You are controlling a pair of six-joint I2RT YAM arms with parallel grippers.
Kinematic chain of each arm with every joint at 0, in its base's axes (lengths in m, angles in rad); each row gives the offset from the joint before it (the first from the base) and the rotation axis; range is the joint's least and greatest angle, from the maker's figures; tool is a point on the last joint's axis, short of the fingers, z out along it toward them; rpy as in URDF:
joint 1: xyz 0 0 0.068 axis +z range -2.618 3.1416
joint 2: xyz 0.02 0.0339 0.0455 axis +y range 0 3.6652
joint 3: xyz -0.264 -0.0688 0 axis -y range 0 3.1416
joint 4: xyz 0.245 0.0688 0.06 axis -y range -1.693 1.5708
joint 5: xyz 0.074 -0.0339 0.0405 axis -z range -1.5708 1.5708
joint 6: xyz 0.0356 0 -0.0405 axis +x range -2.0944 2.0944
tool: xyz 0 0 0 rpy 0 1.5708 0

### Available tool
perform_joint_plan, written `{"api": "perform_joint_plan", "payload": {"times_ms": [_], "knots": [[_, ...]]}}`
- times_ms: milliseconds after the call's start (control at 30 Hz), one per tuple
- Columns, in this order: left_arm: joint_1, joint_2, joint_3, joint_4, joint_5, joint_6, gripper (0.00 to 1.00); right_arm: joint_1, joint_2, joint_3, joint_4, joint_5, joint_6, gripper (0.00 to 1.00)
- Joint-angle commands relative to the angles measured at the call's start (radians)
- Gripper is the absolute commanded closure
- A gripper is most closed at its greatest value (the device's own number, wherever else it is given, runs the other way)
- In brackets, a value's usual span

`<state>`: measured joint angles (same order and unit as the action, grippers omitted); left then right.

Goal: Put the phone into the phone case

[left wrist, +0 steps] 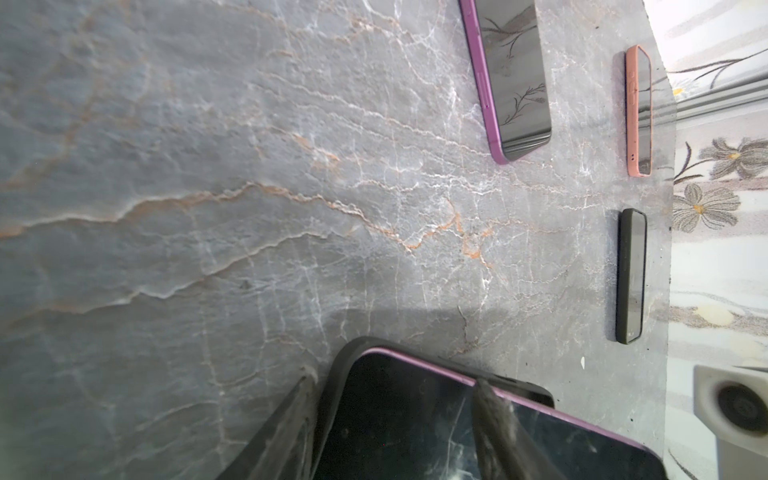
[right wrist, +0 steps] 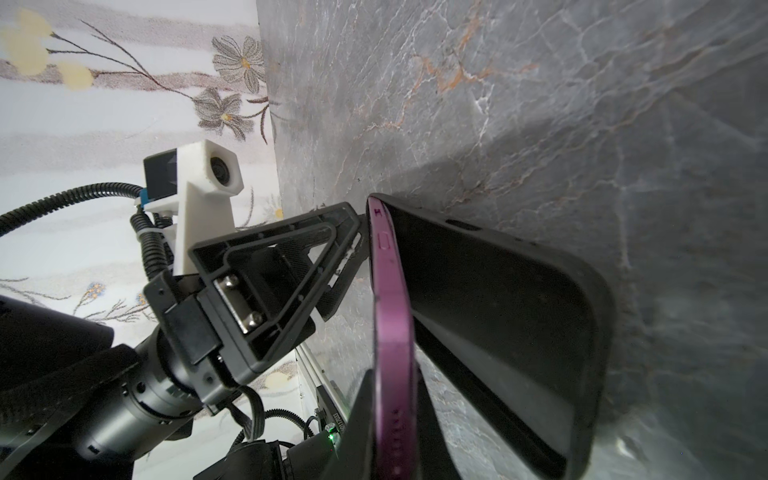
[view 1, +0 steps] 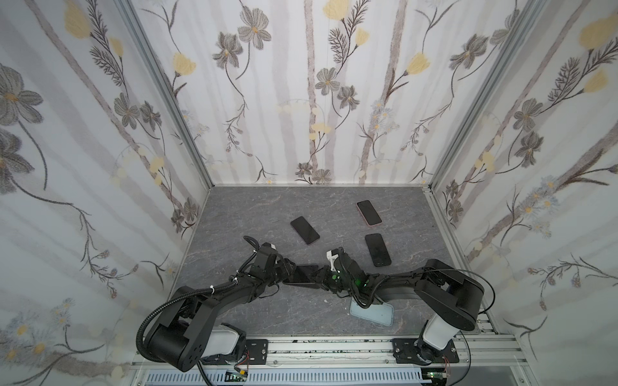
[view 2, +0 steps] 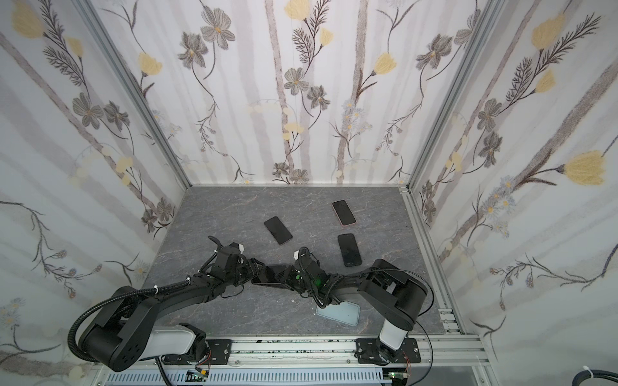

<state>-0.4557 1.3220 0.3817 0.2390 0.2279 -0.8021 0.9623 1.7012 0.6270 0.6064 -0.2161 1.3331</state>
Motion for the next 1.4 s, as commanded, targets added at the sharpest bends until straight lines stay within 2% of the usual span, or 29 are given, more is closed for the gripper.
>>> {"api": "perform_joint_plan", "payload": {"times_ms": [0,200,400,600,833,900,1033,1233,1367], "knots": [[-0.034,-0.034,-0.022,-0.036,0.152,-0.094,0.41,-0.009,-0.01,-0.02,-0.174,-0.002,-0.022,0.88],[-0.066,-0.127,-0.053,-0.068,0.138,-0.138,0.41,-0.025,-0.068,-0.047,-0.31,-0.03,-0.1,0.86],[-0.069,-0.138,-0.073,-0.061,0.074,-0.135,0.41,-0.043,-0.079,-0.048,-0.339,-0.046,-0.132,0.79],[-0.065,-0.145,-0.044,-0.123,0.022,-0.087,0.39,-0.051,-0.071,0.007,-0.401,-0.044,-0.164,0.6],[-0.057,-0.198,-0.024,-0.203,-0.045,-0.025,0.39,-0.051,-0.099,0.048,-0.508,-0.029,-0.174,0.51],[-0.055,-0.201,-0.008,-0.232,-0.059,0.005,0.39,-0.051,-0.147,0.059,-0.557,-0.017,-0.184,0.49],[-0.054,-0.191,0.013,-0.249,-0.057,0.048,0.39,-0.052,-0.191,0.06,-0.628,-0.007,-0.195,0.48],[-0.054,-0.104,0.059,-0.256,0.046,0.109,0.42,-0.053,-0.243,0.051,-0.721,0.034,-0.219,0.48],[-0.054,-0.068,0.077,-0.26,0.098,0.129,0.45,-0.053,-0.231,0.053,-0.709,0.028,-0.225,0.53]]}}
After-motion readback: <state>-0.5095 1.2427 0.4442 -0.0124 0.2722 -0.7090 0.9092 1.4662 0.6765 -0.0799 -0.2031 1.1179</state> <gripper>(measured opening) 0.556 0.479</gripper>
